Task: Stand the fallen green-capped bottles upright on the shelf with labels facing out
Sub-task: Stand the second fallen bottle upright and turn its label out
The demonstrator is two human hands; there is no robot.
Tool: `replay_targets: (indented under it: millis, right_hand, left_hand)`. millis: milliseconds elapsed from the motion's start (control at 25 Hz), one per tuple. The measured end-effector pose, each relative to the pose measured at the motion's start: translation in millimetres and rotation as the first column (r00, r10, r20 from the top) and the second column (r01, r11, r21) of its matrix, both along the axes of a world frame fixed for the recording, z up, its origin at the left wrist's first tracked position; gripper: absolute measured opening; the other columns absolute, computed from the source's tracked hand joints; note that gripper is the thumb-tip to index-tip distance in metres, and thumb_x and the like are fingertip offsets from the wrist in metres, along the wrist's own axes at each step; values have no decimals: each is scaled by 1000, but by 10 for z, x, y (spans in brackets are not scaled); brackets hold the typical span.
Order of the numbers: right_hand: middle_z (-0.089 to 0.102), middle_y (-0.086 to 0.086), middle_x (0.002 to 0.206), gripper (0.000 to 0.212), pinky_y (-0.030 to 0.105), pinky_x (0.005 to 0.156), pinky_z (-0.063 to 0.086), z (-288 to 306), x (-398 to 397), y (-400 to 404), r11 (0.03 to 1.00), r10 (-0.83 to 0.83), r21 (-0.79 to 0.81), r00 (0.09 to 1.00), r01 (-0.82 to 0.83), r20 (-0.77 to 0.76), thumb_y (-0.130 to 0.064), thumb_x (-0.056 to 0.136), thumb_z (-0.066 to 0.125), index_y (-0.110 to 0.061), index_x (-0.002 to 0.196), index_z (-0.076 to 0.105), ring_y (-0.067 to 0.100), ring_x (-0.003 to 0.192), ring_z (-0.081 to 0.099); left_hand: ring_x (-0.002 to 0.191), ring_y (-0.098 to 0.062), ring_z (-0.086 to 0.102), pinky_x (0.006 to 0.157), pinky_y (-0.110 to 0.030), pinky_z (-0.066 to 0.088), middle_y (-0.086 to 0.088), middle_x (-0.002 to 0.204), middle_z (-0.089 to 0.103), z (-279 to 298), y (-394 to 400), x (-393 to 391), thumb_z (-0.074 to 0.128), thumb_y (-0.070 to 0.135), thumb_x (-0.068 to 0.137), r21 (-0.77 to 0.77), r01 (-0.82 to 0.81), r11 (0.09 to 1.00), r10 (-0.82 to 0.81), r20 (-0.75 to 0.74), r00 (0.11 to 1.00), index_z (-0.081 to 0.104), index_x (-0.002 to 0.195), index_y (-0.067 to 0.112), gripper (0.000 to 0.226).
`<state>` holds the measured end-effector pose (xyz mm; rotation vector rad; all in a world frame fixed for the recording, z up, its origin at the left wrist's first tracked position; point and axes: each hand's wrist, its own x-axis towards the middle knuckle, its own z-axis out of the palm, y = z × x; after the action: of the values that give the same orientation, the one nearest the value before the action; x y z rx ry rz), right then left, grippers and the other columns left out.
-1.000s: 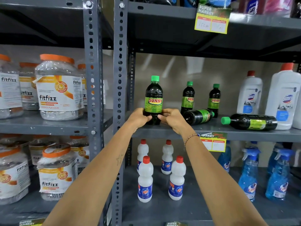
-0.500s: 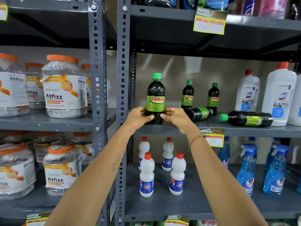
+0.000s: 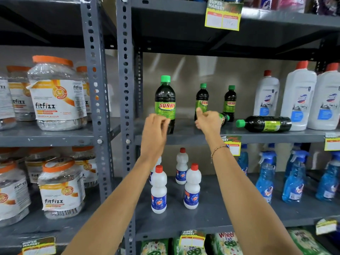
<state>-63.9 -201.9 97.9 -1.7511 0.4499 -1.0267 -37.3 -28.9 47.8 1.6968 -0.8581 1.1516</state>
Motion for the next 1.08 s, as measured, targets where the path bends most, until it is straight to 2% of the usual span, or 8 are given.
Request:
replay_targets:
  millis: [120,200,360,560,720,800,920,1080]
  right_hand:
    - [66,20,116,84,38,92,48,125,34,-343,974,-227,-29,954,226,-194,-69,83,42,5,118,58,36,108,63]
    - [56,17,130,98,40,97,50,182,93,-500,974,-216,-4,931,225,-295,-75,78,46,7,131,44,34,116,60]
    - [55,14,130,104,41,95,53,235,230,-663,987,-136,21,907,157,-399,-67,69,65,3,136,30,30,116,61]
    - [50,5,111,94,40,91,55,266,332,-868,999,31,-12,862,-42,-506,-69,54,65,-9,124,49,25,103,60]
    - [53,14,106,36,39,96,51,603,30,-910,920,17,-292,771,-261,-636,-45,86,56,-13,101,55,30,99,59]
    - [61,15,114,33,35,86,49,632,26,-905,832,-121,-485,765,-269,-632,-43,85,58,-16,103,62,31,95,58]
    - [67,8,119,34,33,81,46,587,63,-830,752,-178,-575,742,-321,-647,-49,76,63,-20,93,63,29,93,60]
    - [67,7,119,46,30,81,44,542,63,-939,833,-118,-498,802,-240,-585,-49,77,62,-16,108,63,27,110,63]
  left_hand:
    - [83,-24,51,73,-35,43,-8,89,58,-72,-384,-54,41,22,98,195,-94,976,48,230,972,61,90,5,27]
    - [85,-28,58,74,-40,48,-9,95,63,-104,-678,-33,37,26,97,309,-224,924,150,244,958,63,96,6,33]
    - [113,-32,57,97,-43,45,-13,123,61,-328,-1062,72,32,36,98,488,-453,746,370,262,891,58,120,4,46]
    - [72,-28,54,69,-38,39,-7,80,60,-354,-1082,79,31,35,98,437,-594,676,484,346,804,60,87,11,40]
    - [71,-27,54,70,-38,39,-7,80,61,-402,-1168,86,35,34,96,344,-622,704,529,331,782,62,89,10,37]
    - [71,-27,54,71,-38,40,-7,81,62,-398,-1175,92,37,33,95,333,-614,716,537,299,789,63,89,10,35]
    - [72,-27,54,72,-39,40,-6,80,62,-399,-1222,43,34,33,96,294,-633,716,581,251,774,62,87,11,37]
    - [72,-27,54,74,-40,40,-5,80,62,-419,-1264,49,28,33,99,258,-657,708,600,269,753,63,90,12,42]
